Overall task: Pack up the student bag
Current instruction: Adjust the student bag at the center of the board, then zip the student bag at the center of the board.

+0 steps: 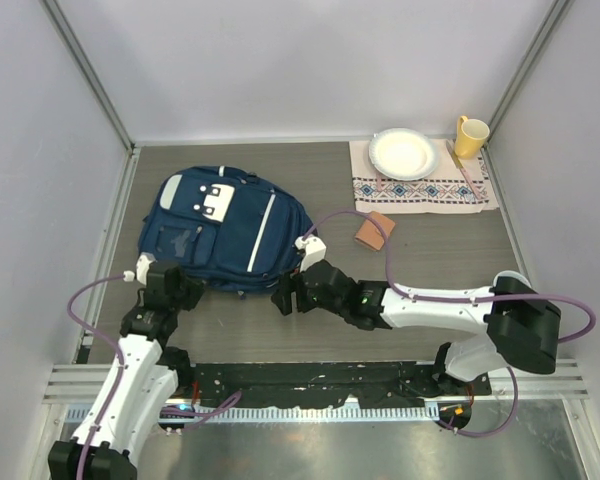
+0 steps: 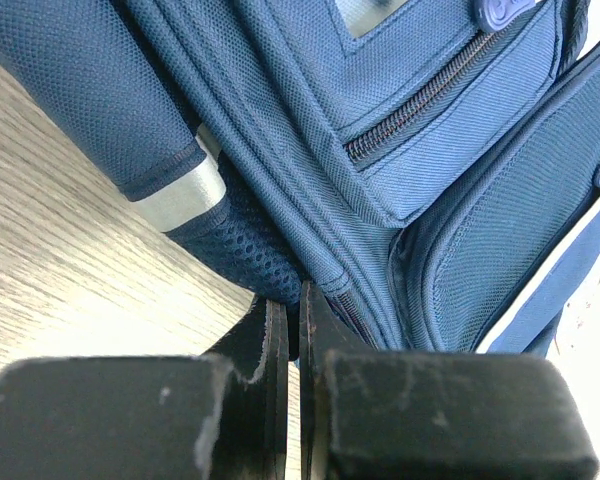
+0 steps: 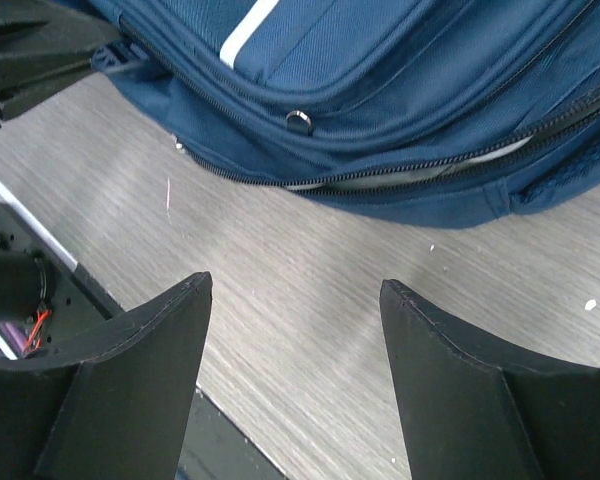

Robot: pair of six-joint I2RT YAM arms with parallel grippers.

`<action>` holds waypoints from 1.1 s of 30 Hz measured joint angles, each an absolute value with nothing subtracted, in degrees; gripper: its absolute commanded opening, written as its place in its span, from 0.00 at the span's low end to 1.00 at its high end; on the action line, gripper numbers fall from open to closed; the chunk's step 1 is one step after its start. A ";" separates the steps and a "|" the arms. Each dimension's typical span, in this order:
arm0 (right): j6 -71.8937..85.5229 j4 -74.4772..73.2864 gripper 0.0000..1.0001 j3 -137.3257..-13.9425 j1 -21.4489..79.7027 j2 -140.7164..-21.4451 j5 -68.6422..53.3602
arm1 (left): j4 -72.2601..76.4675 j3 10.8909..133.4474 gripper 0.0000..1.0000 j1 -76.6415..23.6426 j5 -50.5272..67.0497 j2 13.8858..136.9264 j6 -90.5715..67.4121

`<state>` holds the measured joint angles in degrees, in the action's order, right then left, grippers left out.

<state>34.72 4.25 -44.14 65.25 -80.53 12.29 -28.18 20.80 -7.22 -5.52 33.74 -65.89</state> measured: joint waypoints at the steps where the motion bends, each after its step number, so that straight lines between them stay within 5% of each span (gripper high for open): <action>1: 34.68 4.75 0.73 -44.27 65.52 -80.82 13.08 | -28.21 21.02 0.00 -7.22 -5.45 33.95 -65.69; 12: 35.68 12.75 0.53 -44.58 69.58 -87.11 19.73 | -31.33 26.41 0.00 -7.25 -4.89 36.75 -63.79; 33: 33.91 14.57 0.60 -59.57 72.62 -101.93 20.12 | -31.66 27.09 0.00 -7.38 -4.01 37.50 -62.63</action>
